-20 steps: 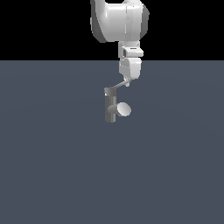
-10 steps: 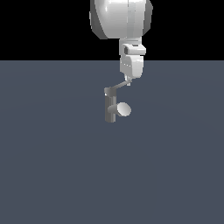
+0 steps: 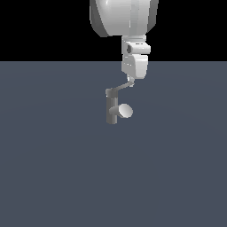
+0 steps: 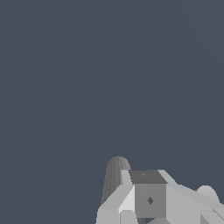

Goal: Turn on the faucet by rotating a designated handle.

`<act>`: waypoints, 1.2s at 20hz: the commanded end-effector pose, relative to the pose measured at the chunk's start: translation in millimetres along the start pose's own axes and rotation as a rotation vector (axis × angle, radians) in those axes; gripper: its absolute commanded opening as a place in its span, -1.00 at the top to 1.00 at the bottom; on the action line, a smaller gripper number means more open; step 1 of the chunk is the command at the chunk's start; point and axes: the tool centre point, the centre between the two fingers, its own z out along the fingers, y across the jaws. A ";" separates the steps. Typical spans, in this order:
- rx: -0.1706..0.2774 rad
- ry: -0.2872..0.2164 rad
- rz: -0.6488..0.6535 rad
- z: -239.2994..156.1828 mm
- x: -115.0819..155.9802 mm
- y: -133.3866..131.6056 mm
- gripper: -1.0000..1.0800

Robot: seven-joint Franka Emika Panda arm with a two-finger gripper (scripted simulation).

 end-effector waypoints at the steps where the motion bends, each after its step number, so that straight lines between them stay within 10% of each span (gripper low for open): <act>1: -0.001 0.000 -0.001 0.3 -0.5 0.2 1.00; 24: -0.028 -0.004 0.013 10.6 -35.8 66.4 1.00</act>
